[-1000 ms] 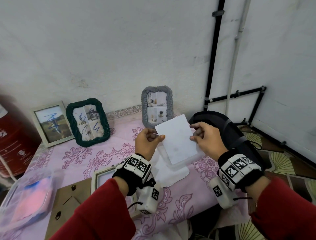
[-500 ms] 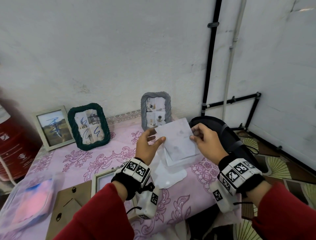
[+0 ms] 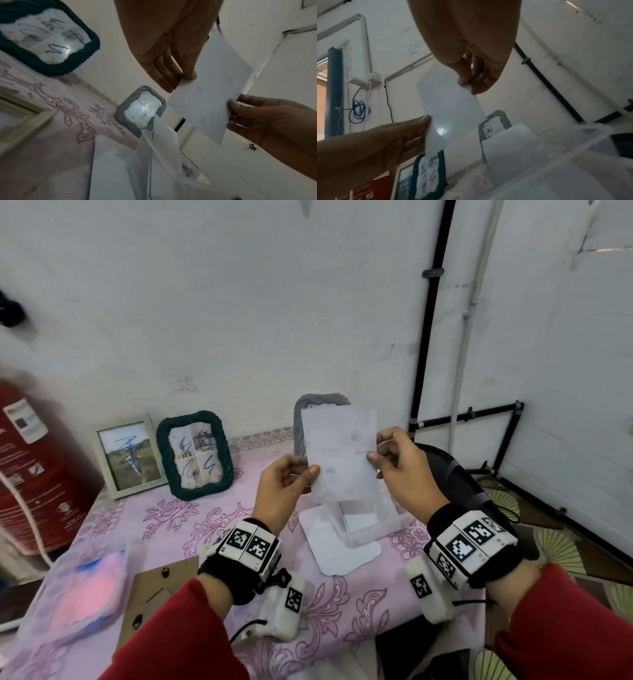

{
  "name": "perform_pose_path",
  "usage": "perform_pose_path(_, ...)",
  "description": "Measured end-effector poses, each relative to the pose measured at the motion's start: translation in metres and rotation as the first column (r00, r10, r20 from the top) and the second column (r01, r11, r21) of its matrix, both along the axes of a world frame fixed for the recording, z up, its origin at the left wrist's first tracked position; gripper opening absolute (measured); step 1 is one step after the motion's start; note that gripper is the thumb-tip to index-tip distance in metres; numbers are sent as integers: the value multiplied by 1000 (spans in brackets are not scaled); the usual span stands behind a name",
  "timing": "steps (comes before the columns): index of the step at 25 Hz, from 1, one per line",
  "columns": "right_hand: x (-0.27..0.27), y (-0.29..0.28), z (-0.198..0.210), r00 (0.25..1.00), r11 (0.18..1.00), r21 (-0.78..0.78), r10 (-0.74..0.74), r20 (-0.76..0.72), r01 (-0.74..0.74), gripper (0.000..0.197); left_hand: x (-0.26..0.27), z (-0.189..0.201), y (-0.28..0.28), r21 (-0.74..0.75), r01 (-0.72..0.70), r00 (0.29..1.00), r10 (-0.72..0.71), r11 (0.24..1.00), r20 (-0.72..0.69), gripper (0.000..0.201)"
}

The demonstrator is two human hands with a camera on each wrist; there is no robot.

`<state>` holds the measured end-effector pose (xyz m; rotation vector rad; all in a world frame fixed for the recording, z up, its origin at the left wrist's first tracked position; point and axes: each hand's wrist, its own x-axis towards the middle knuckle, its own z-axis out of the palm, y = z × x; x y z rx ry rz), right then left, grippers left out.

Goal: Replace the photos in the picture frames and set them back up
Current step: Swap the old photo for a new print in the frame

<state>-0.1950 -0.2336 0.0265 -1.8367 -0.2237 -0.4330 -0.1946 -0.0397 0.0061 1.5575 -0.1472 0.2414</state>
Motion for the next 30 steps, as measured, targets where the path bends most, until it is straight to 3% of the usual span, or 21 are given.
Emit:
perform_pose_path(3,-6,20,0,999,999,27,20,28,-21,20,-14,7,19,-27,-27,999,28,999,18,13)
perform_pose_path(7,-15,44,-11,995,995,43,93,-48,-90,32,-33,5,49,-7,-42,999,42,999,7,20)
perform_pose_path(15,-34,90,-54,935,956,-16,282,-214,-293,47,-71,-43,116,82,-15,989,27,996,-145,54)
perform_pose_path(22,-40,114,-87,869,897,-116,371,-328,-427,62,-99,-83,153,146,27,974,7,989,-226,62)
perform_pose_path(30,-39,116,-95,808,812,-224,423,-410,-539,70,-113,-105,157,343,-43,969,123,938,-214,66)
